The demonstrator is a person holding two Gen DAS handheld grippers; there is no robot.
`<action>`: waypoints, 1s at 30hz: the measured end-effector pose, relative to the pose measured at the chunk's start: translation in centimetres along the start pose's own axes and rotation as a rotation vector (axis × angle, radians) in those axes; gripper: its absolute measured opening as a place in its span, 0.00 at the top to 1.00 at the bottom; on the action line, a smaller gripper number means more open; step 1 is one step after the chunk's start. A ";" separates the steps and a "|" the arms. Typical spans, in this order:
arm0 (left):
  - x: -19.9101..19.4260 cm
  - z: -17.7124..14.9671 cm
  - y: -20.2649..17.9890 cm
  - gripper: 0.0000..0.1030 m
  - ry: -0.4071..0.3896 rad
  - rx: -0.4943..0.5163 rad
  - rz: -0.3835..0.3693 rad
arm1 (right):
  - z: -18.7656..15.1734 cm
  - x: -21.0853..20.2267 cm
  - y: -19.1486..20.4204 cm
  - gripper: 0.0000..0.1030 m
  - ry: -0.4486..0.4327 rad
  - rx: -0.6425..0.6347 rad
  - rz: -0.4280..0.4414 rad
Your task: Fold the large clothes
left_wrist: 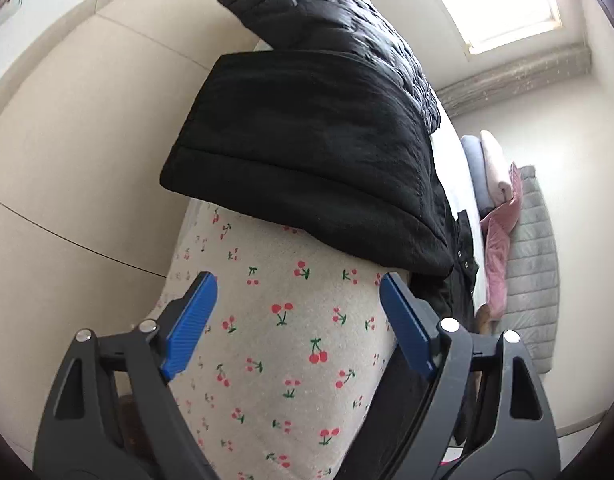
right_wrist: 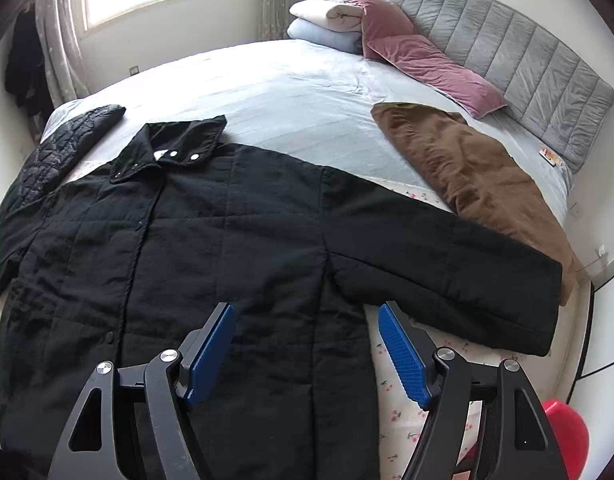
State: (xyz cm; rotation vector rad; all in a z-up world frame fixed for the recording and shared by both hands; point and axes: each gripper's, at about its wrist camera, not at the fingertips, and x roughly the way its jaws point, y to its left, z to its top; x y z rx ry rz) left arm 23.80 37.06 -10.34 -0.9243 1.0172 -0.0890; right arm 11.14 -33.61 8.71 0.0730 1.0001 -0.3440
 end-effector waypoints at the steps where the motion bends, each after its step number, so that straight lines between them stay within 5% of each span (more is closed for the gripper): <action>1: 1.0 0.2 0.7 0.19 0.001 -0.037 -0.029 | -0.2 0.0 0.6 0.27 0.004 -0.007 0.006; 11: 7.2 2.6 6.4 0.24 -0.092 -0.392 -0.253 | -2.6 0.4 4.9 0.27 0.056 -0.066 0.042; 14: 7.2 2.6 6.8 0.47 -0.148 -0.444 -0.280 | -3.2 0.6 5.3 0.27 0.069 -0.068 0.047; 16: 6.1 2.6 6.4 0.76 -0.207 -0.444 -0.248 | -3.5 0.8 5.6 0.27 0.078 -0.070 0.051; 18: 4.0 3.0 5.1 0.89 -0.269 -0.403 -0.227 | -3.8 1.1 5.8 0.27 0.086 -0.069 0.058; 23: -2.1 3.8 -1.6 0.92 -0.451 -0.145 -0.150 | -3.9 1.3 6.3 0.27 0.094 -0.073 0.083; 30: -9.0 3.1 -19.0 0.93 -0.559 0.308 -0.223 | -3.0 1.0 7.2 0.27 0.085 -0.071 0.140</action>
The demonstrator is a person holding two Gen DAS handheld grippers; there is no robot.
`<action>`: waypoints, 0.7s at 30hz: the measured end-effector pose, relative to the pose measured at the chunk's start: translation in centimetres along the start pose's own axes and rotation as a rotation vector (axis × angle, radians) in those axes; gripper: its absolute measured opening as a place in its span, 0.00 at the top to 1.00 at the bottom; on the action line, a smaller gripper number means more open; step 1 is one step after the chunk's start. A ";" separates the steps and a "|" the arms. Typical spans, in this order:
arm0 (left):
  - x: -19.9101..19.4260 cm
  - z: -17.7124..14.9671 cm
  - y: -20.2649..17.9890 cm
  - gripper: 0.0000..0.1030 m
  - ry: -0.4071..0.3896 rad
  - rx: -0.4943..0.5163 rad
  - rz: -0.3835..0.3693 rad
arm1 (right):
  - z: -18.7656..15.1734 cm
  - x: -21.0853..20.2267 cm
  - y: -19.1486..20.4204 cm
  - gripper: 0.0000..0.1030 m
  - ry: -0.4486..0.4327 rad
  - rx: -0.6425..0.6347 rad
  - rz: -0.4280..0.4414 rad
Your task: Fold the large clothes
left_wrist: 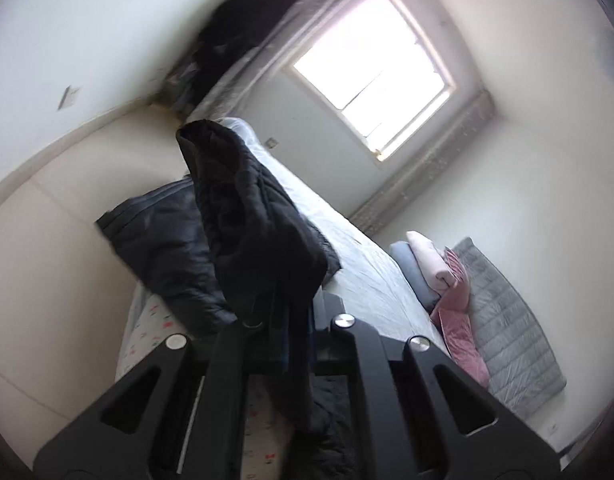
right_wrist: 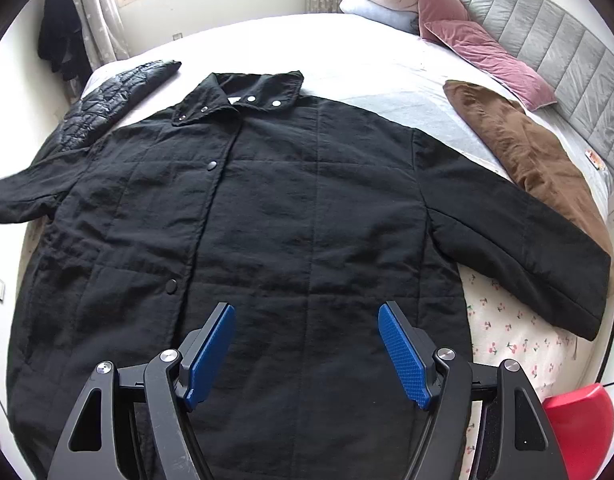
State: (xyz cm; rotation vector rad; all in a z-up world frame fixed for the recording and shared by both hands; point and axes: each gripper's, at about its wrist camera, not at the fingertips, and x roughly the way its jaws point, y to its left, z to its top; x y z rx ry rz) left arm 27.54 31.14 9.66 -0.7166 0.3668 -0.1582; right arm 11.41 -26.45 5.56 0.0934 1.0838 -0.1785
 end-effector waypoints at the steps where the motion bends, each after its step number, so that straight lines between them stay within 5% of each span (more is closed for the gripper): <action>1: 0.4 0.4 -2.8 0.93 0.009 0.056 -0.033 | 0.1 0.0 0.2 0.27 0.000 0.001 0.014; 6: 1.8 -1.3 -13.8 0.93 0.095 0.278 -0.170 | 0.8 -0.1 1.0 0.27 -0.011 0.004 0.052; 9: 2.2 -5.5 -18.5 0.93 0.170 0.405 -0.245 | 1.3 -0.1 1.4 0.27 -0.018 0.016 0.075; 12: 4.2 -10.8 -22.9 0.90 0.376 0.541 -0.385 | 2.0 -0.1 1.6 0.27 -0.027 0.036 0.105; 14: 4.9 -14.0 -24.6 0.82 0.501 0.590 -0.436 | 2.5 0.1 1.6 0.27 -0.031 0.049 0.130; 16: 4.7 -15.1 -24.8 0.46 0.519 0.606 -0.472 | 2.7 0.2 1.4 0.27 -0.033 0.064 0.155; 17: 4.5 -14.7 -24.3 0.39 0.505 0.597 -0.481 | 2.8 0.3 1.2 0.27 -0.033 0.072 0.168; 21: 5.2 -12.3 -20.6 0.37 0.476 0.572 -0.408 | 3.0 1.2 0.4 0.27 -0.019 0.101 0.192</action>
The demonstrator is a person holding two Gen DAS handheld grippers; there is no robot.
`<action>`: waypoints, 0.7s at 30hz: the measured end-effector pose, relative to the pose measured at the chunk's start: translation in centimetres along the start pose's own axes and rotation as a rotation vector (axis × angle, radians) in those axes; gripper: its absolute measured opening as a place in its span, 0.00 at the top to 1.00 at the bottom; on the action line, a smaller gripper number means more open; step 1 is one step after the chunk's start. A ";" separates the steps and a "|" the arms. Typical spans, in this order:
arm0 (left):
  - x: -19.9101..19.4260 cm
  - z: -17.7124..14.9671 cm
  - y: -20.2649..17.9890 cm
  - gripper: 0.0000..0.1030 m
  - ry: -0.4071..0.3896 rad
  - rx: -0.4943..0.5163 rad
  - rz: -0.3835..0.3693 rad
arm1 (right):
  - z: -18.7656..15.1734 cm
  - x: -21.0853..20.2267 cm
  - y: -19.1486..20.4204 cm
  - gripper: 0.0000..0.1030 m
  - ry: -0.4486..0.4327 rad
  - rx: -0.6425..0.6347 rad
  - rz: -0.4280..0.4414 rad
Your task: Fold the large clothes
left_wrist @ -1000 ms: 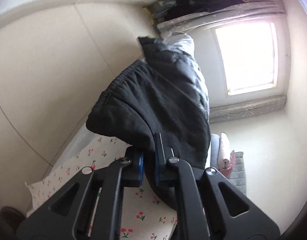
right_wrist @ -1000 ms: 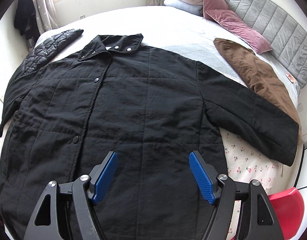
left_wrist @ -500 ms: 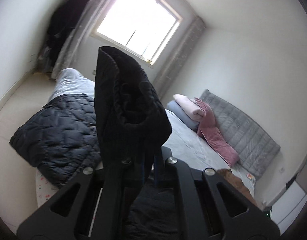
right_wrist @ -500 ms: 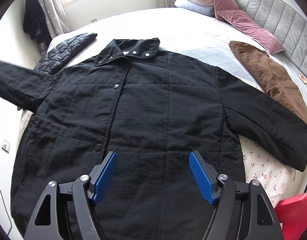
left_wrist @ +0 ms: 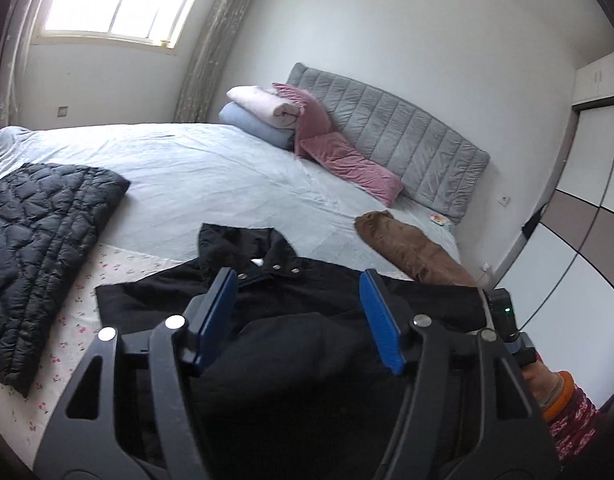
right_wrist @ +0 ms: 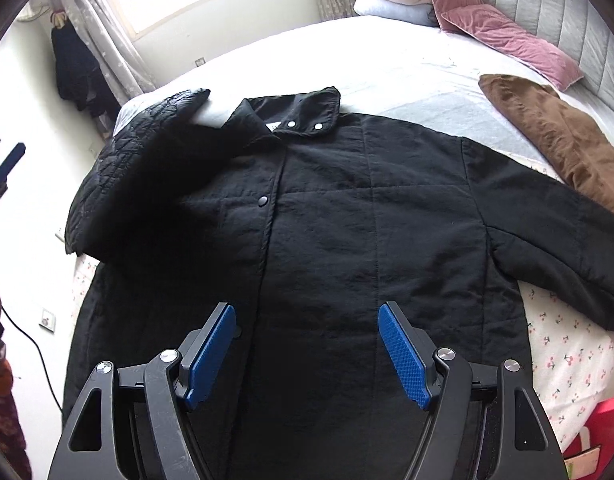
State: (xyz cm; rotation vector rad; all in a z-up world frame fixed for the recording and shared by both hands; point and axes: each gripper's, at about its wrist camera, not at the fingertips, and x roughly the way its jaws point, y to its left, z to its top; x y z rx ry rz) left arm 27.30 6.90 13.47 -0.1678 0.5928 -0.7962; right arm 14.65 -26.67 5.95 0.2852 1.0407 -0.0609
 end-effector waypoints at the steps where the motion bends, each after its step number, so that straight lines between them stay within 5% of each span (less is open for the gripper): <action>1: 0.2 -0.3 1.4 0.37 0.016 -0.007 0.043 | 0.1 0.3 -0.3 0.27 0.004 0.011 0.004; 5: 2.3 -2.3 7.4 0.39 0.111 -0.025 0.185 | 1.4 3.1 -1.3 0.27 0.024 0.100 0.078; 7: 3.2 -3.7 8.8 0.48 0.159 -0.024 0.237 | 2.4 5.5 -1.2 0.27 0.051 0.150 0.126; 14: 5.0 -5.4 11.9 0.74 0.229 -0.104 0.302 | 5.7 13.9 1.1 0.33 0.082 0.147 0.104; 15: 5.1 -5.4 11.8 0.77 0.232 -0.103 0.302 | 6.0 14.8 1.3 0.51 0.081 0.141 0.087; 16: 5.6 -5.6 11.9 0.78 0.238 -0.097 0.300 | 6.4 15.8 1.7 0.86 0.079 0.133 0.076; 18: 6.4 -5.7 11.5 0.78 0.244 -0.077 0.295 | 7.4 16.4 2.6 0.91 0.050 0.110 0.050; 21: 7.8 -5.8 10.5 0.78 0.232 -0.034 0.283 | 9.6 13.9 4.2 0.92 -0.115 0.046 0.059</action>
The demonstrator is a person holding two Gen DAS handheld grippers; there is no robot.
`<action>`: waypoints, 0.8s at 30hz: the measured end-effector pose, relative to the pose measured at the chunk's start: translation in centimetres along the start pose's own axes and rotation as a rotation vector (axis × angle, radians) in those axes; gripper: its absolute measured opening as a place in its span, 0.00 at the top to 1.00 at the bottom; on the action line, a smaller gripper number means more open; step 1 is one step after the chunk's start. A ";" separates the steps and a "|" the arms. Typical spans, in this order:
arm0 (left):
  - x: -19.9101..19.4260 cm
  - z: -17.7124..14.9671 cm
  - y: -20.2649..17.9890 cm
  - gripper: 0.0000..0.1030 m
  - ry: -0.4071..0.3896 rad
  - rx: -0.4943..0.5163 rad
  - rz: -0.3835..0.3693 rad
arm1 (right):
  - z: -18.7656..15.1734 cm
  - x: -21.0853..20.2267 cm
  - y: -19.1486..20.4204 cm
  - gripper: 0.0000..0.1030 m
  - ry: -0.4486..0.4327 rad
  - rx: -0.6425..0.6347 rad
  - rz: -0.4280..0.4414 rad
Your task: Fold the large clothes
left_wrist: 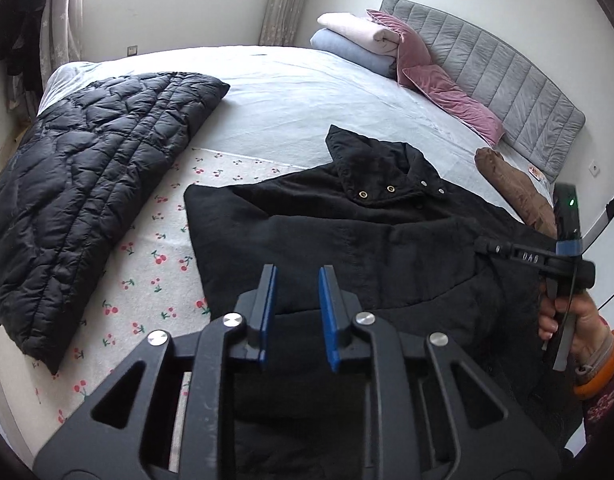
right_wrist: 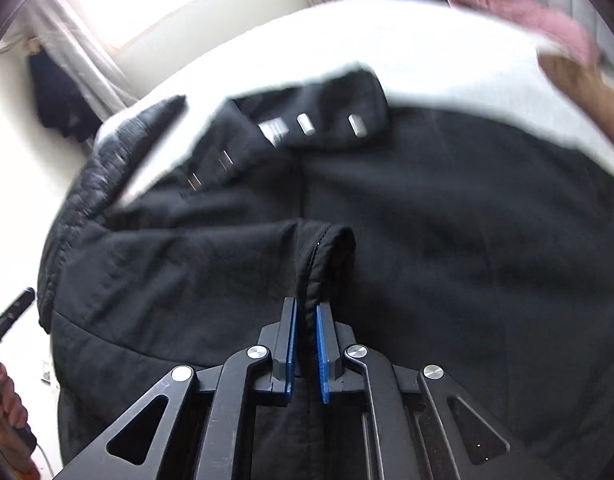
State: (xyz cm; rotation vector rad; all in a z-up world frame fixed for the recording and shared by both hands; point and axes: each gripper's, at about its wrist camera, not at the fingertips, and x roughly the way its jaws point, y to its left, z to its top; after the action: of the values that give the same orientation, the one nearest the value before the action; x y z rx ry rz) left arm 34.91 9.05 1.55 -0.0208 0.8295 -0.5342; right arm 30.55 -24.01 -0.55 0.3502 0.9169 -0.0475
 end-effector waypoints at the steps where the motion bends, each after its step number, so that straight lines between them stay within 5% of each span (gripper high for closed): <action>1: 0.6 0.0 -0.6 0.78 -0.007 0.011 -0.001 | 0.7 -0.6 0.1 0.92 -0.034 -0.001 -0.009; 7: 6.3 -1.3 -1.5 0.78 0.083 0.069 0.096 | 1.1 1.5 0.3 0.83 0.045 -0.102 -0.309; 10: 8.5 -3.0 -0.9 0.77 0.108 0.082 0.124 | -0.7 0.4 0.5 0.66 -0.015 -0.133 -0.250; 15: 7.6 -3.5 -0.3 0.77 0.075 0.072 0.097 | -3.8 2.3 -0.7 0.63 0.018 -0.215 -0.301; 18: 6.8 -3.3 -0.3 0.74 0.100 0.058 0.105 | -4.6 1.5 -2.8 0.50 0.006 -0.147 -0.269; 20: 5.9 -2.8 -0.7 0.56 0.129 0.038 0.100 | -4.6 0.4 -3.1 0.43 0.029 -0.146 -0.266; 22: 4.5 -2.3 -1.4 0.20 0.130 0.010 0.075 | -4.3 -1.1 -3.4 0.38 0.031 -0.149 -0.285; 24: 3.0 -2.0 -2.2 0.15 0.110 -0.011 0.076 | -4.0 -3.5 -5.3 0.32 0.022 -0.122 -0.289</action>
State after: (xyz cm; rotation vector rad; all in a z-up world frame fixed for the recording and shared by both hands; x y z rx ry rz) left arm 34.15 6.11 -1.38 0.0303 0.9372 -0.4625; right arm 24.36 -28.10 -1.48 0.1031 0.9818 -0.2521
